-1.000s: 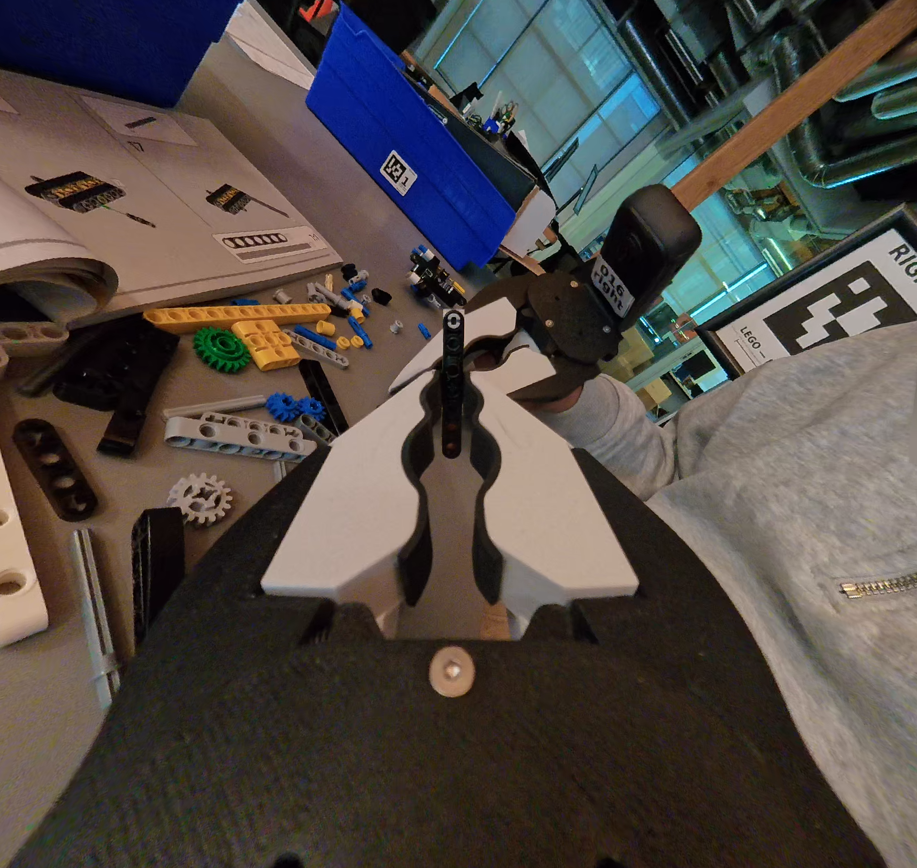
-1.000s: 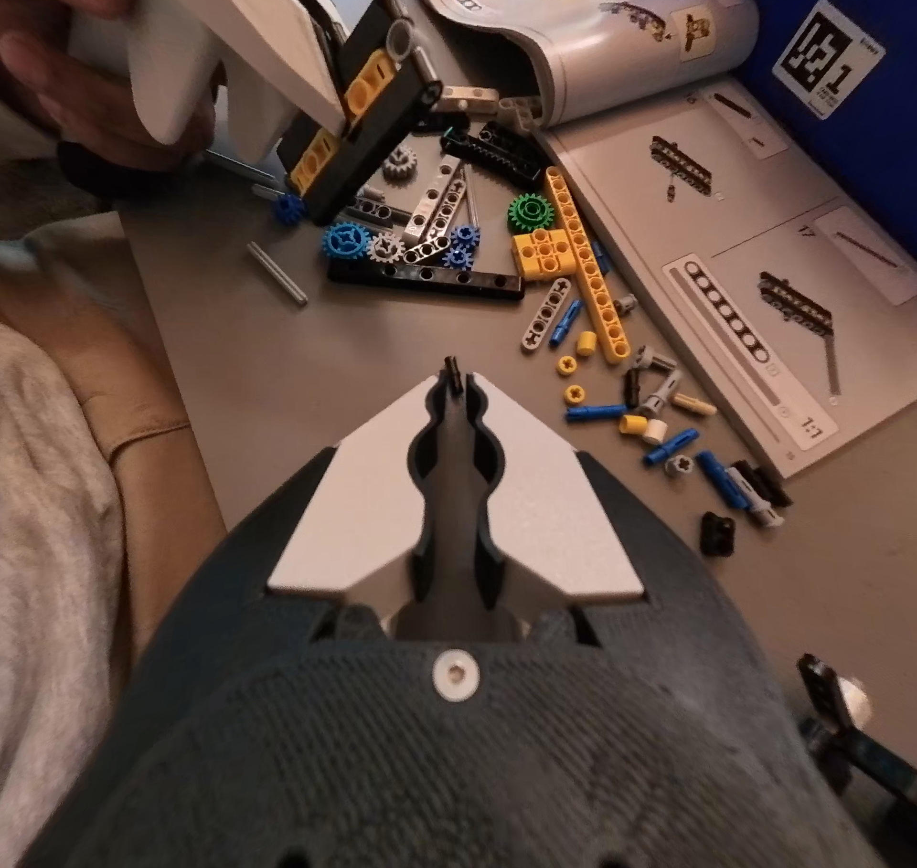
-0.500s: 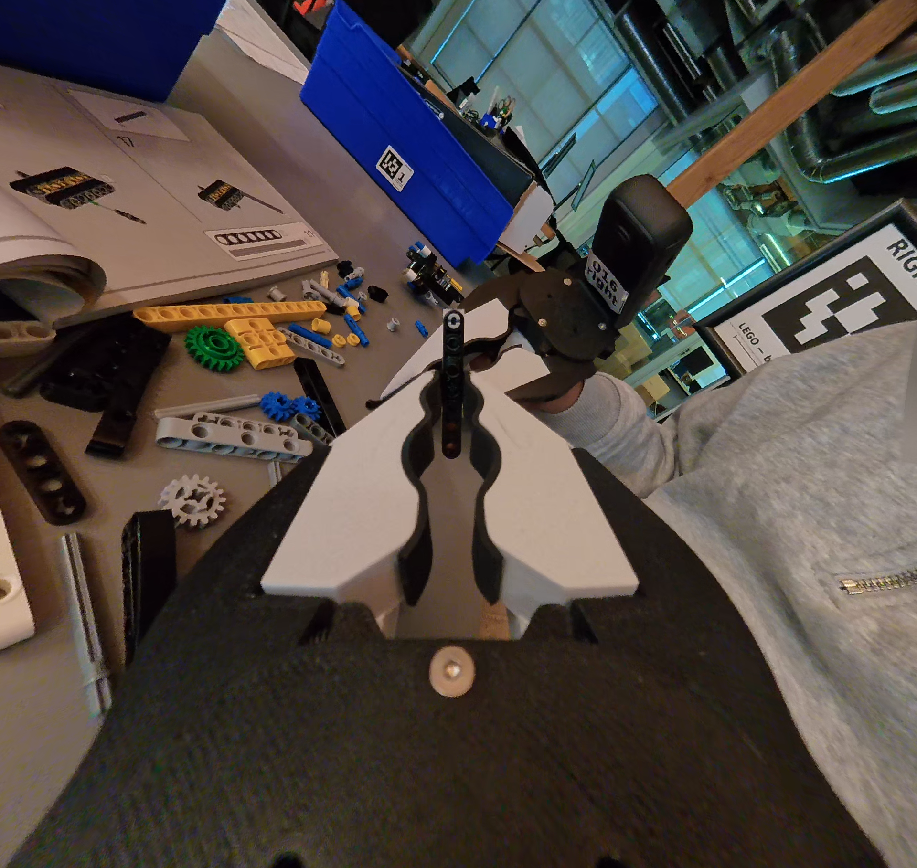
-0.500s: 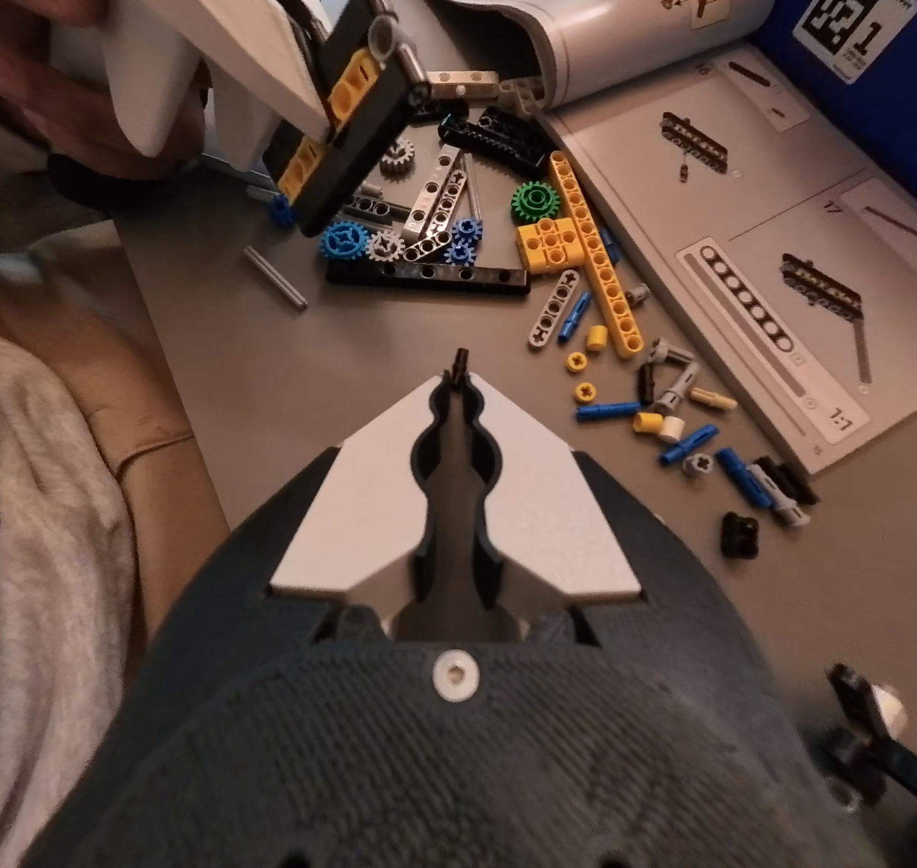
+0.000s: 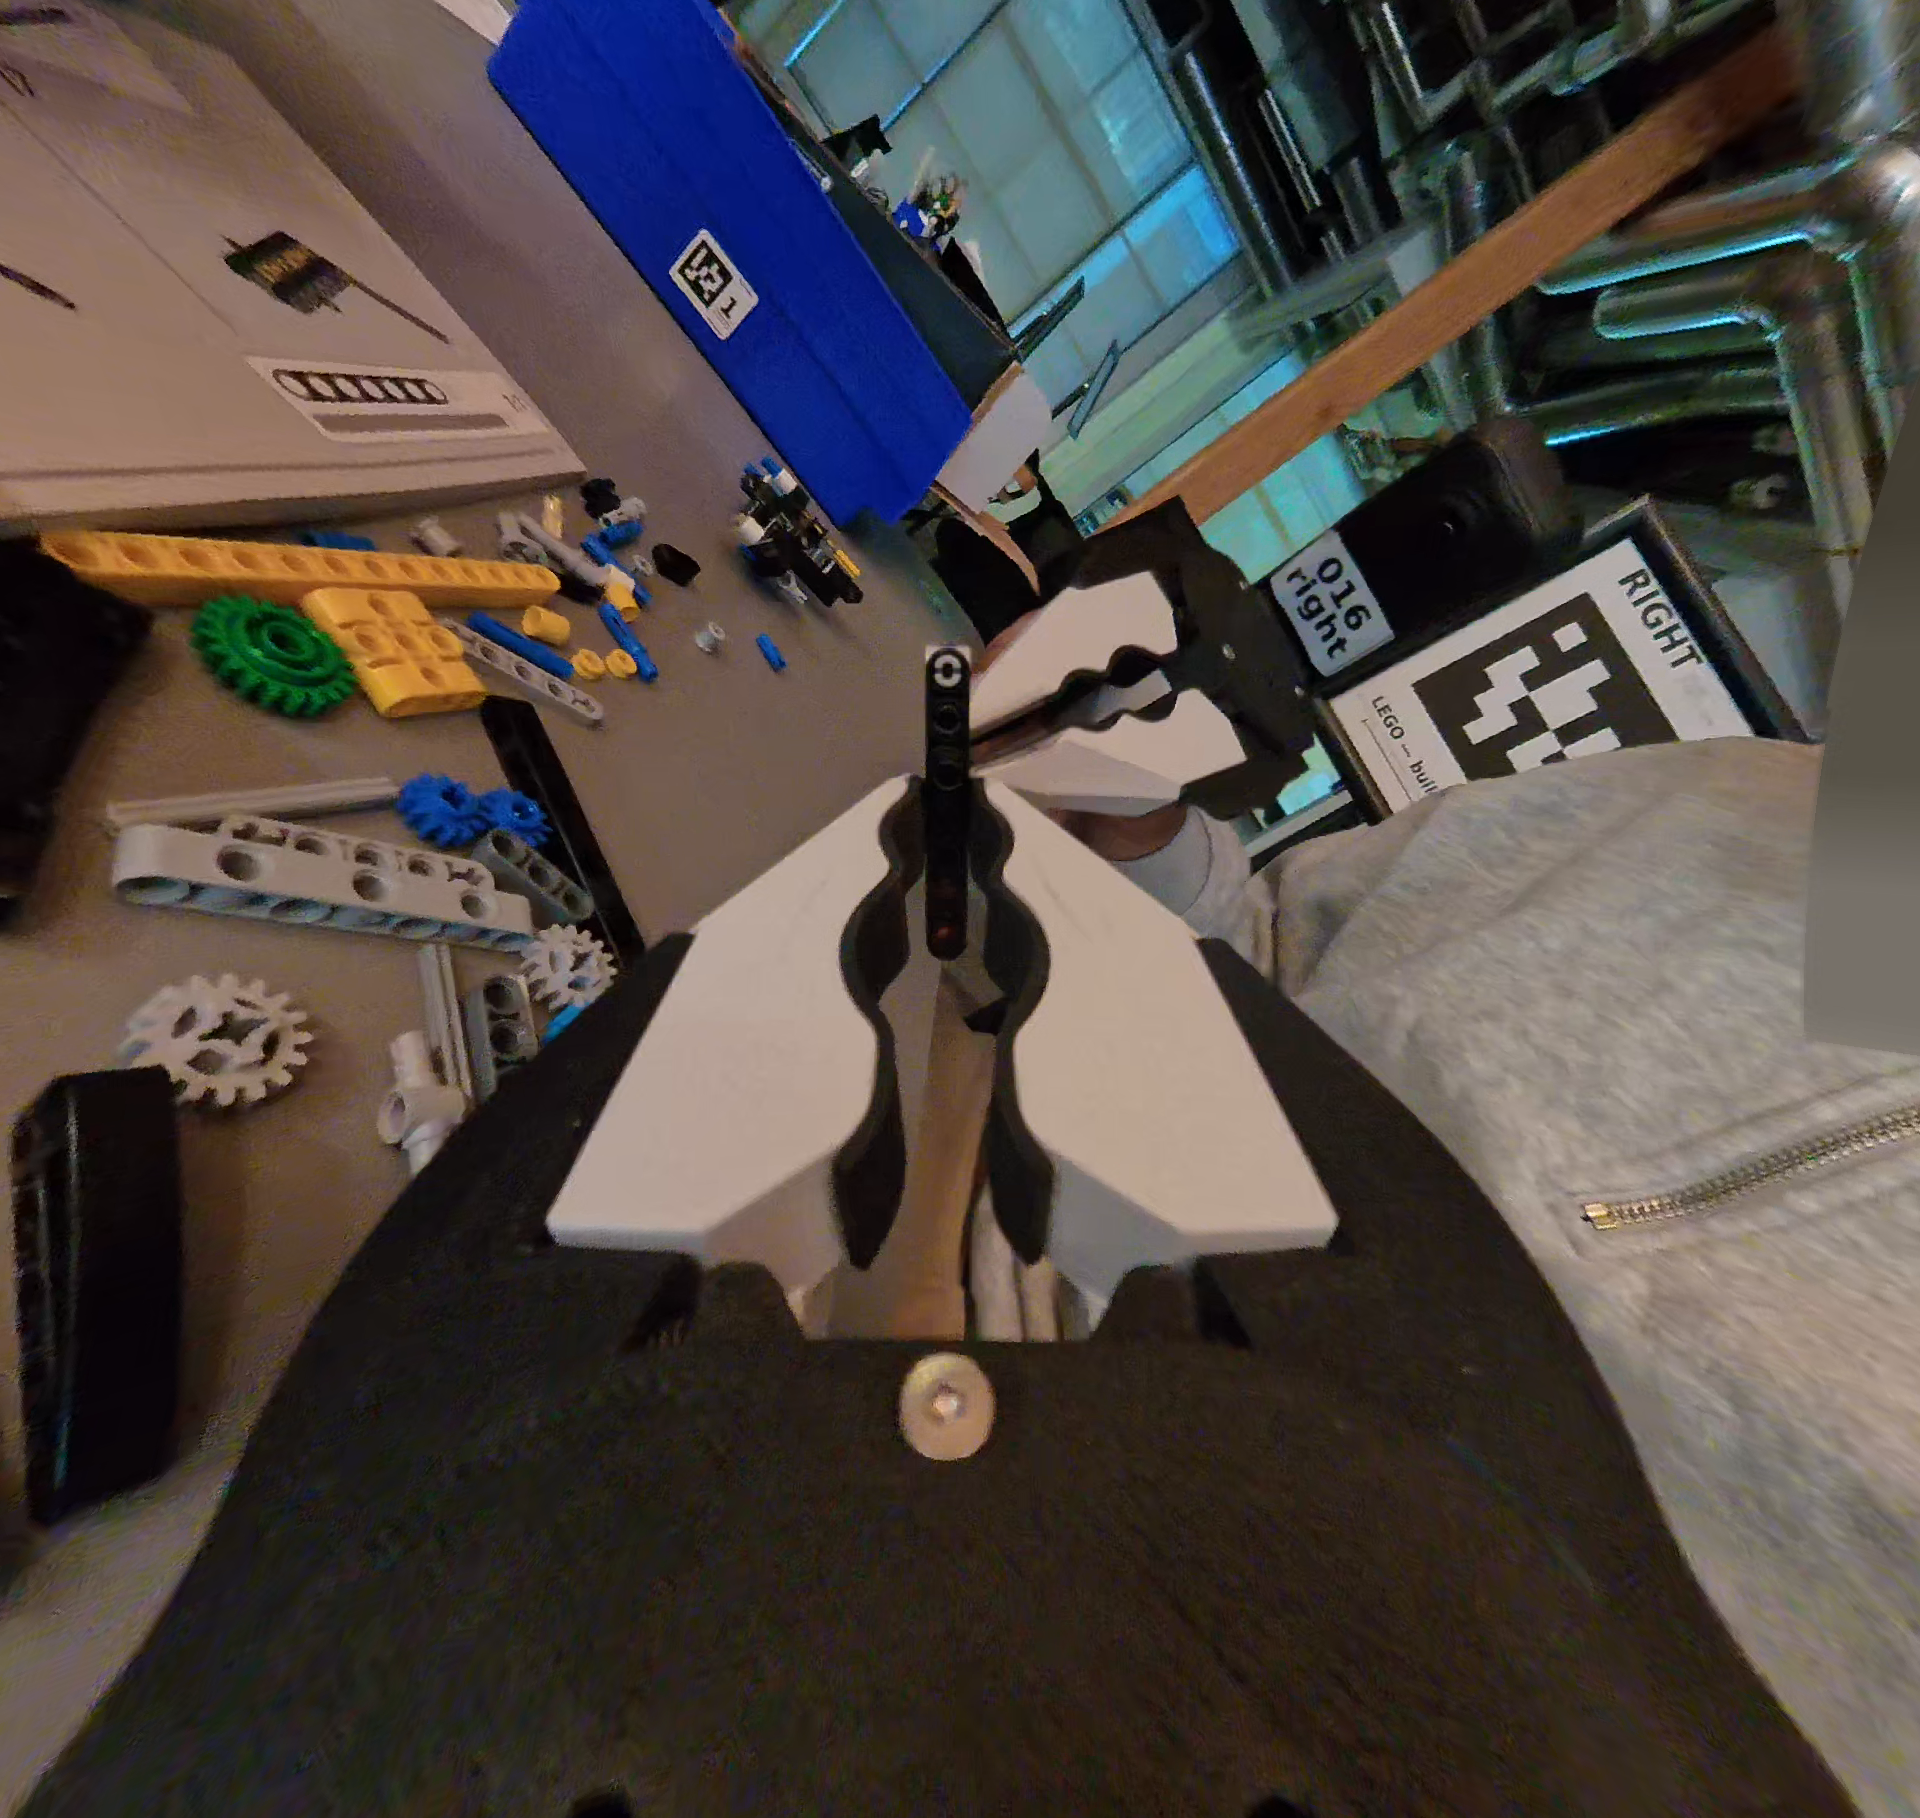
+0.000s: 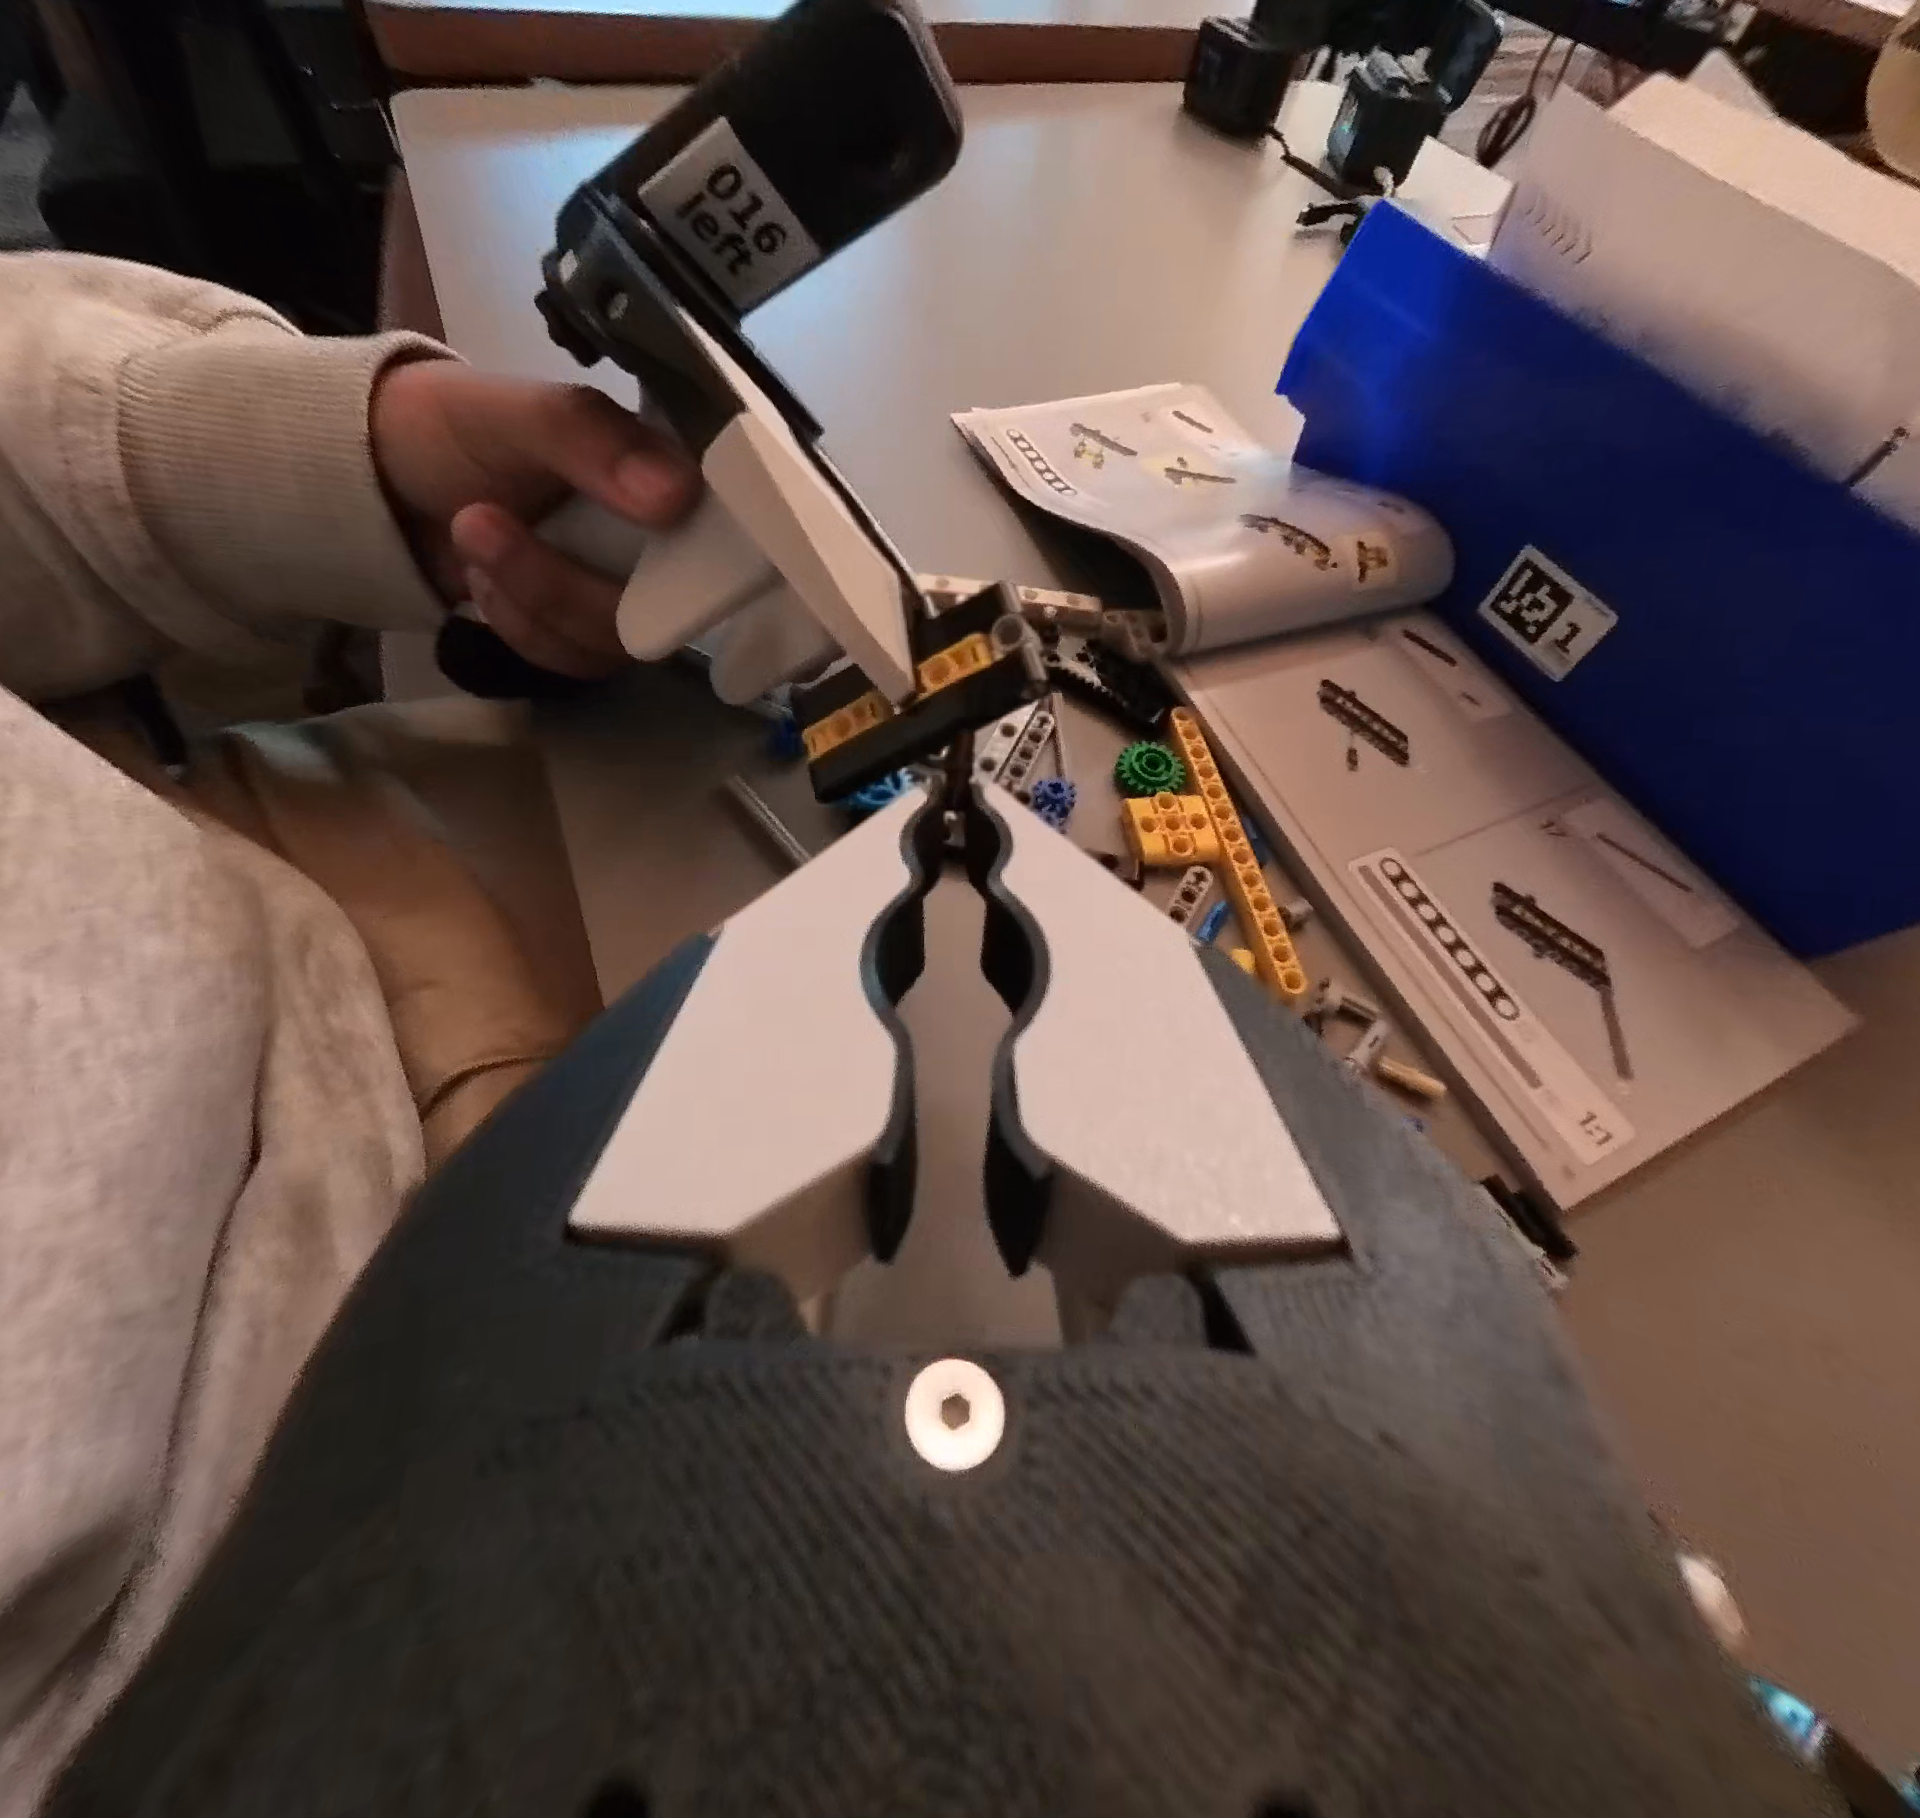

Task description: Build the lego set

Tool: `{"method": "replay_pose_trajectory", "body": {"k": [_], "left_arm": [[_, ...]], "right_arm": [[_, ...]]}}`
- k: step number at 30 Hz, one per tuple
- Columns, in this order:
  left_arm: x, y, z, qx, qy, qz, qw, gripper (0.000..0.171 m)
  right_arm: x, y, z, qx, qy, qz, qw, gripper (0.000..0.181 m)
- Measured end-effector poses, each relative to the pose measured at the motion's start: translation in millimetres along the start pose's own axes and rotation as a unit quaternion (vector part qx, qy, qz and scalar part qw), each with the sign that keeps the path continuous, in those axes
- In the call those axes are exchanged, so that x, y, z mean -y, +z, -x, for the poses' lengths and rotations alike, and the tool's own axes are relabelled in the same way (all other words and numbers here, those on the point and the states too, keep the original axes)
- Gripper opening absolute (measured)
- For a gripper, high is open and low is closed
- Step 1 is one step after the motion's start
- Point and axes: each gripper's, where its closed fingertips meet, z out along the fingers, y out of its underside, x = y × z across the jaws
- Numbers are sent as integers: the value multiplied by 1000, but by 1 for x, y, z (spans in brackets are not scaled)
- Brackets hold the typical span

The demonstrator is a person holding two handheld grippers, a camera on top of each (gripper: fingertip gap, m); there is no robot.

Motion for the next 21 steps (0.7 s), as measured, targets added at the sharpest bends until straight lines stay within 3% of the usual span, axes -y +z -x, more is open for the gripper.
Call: {"method": "replay_pose_trajectory", "body": {"k": [6,21], "left_arm": [[2,-1,2,6,-2,-5,1000,5],[2,-3,0,-8,-15,-7,1000,5]], "right_arm": [[-4,3,6,-19,-55,20,998,1],[8,-1,5,-23,-46,-29,998,2]]}}
